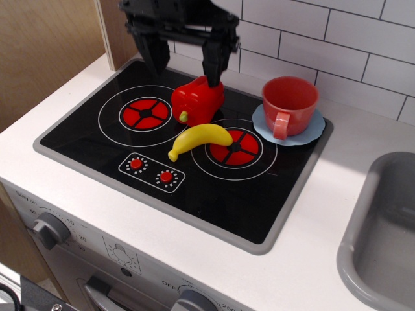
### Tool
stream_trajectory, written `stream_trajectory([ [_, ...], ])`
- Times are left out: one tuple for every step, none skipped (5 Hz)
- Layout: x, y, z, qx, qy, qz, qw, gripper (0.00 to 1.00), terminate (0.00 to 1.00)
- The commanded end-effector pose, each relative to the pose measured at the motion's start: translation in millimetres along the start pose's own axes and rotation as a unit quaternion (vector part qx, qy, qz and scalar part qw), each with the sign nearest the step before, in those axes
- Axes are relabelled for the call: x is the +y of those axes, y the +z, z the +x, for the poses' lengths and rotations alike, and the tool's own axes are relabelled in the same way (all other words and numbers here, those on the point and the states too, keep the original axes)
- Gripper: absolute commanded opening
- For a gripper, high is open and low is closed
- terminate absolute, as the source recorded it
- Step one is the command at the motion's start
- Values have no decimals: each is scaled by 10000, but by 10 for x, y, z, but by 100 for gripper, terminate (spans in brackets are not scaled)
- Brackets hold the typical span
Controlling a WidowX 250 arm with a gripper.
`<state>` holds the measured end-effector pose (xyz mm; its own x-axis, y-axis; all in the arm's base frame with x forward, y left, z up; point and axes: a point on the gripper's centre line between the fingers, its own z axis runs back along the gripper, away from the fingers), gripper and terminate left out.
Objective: Take cup off plate
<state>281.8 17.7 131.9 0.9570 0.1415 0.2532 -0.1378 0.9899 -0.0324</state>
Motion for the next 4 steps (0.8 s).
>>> stream_trajectory([
  [-419, 24, 16, 97, 236, -347, 9991, 100, 0],
  [-671, -145, -5, 144, 750, -335, 9965, 100, 0],
  [-794, -294, -25, 103, 862, -309, 9957, 100, 0],
  [-880, -499, -41, 140, 921, -282, 9952, 100, 0],
])
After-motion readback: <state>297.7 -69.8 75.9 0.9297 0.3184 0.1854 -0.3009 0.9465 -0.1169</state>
